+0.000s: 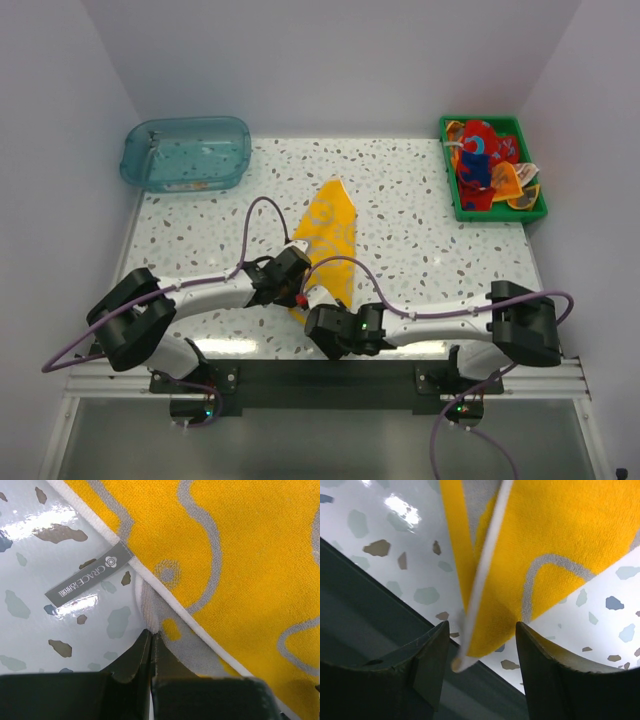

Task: Fold and stack the towels
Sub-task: Flatten out the crumpled towel

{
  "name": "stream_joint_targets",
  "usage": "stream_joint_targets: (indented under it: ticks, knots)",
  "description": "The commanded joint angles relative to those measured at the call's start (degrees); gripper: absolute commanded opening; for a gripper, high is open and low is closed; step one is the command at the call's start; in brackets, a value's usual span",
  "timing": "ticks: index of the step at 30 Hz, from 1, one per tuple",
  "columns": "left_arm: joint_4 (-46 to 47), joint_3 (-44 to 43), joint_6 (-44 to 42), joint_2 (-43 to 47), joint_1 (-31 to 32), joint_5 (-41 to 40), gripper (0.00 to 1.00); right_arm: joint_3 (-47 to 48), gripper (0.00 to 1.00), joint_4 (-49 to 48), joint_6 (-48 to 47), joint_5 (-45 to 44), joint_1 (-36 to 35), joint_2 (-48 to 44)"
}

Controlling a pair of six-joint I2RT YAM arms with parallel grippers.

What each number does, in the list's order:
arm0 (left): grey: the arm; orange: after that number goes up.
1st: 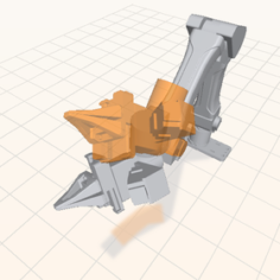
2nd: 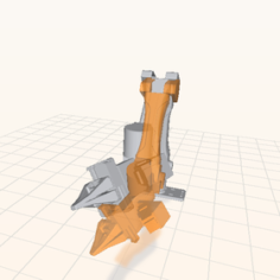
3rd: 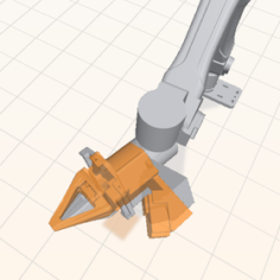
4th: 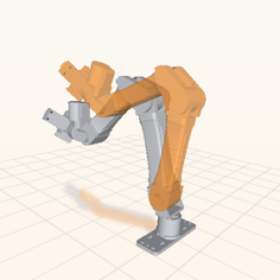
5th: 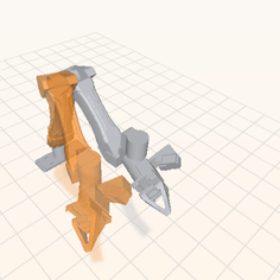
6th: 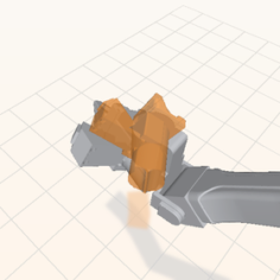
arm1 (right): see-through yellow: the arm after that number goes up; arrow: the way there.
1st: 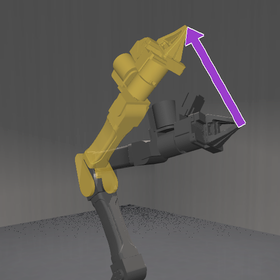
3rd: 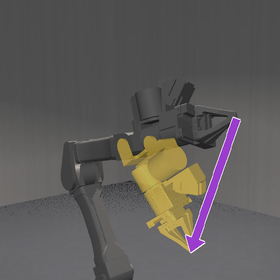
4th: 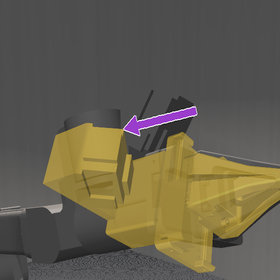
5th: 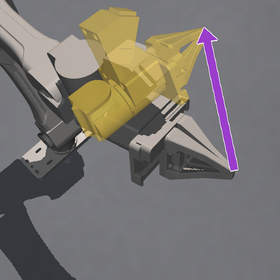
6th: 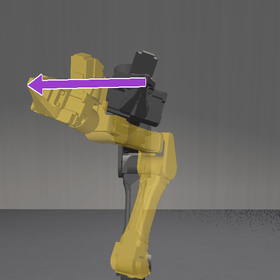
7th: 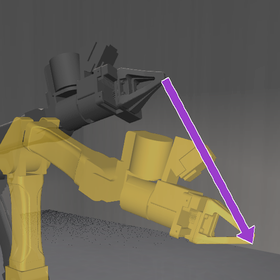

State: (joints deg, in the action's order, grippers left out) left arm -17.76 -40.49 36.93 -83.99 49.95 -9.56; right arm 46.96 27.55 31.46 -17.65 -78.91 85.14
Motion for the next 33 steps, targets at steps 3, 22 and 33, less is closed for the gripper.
stream_joint_targets:
  ticks: [3, 22, 33]
  knots:
    - [-3.42, 0.24, 0.87, -1.8, -0.12, 1.21, 0.0, 5.42, 0.62, 3.55, 0.88, -4.32, -3.34, 1.07]
    - [-4.21, 0.76, 1.22, -1.71, -1.0, 0.6, 0.0, 5.42, 0.0, 14.28, 8.44, -16.71, -5.02, 1.08]
    - [-9.66, -5.47, -3.35, 3.3, -10.11, 0.33, 0.0, 7.88, 0.0, 9.21, 5.11, -6.71, 14.97, -12.88]
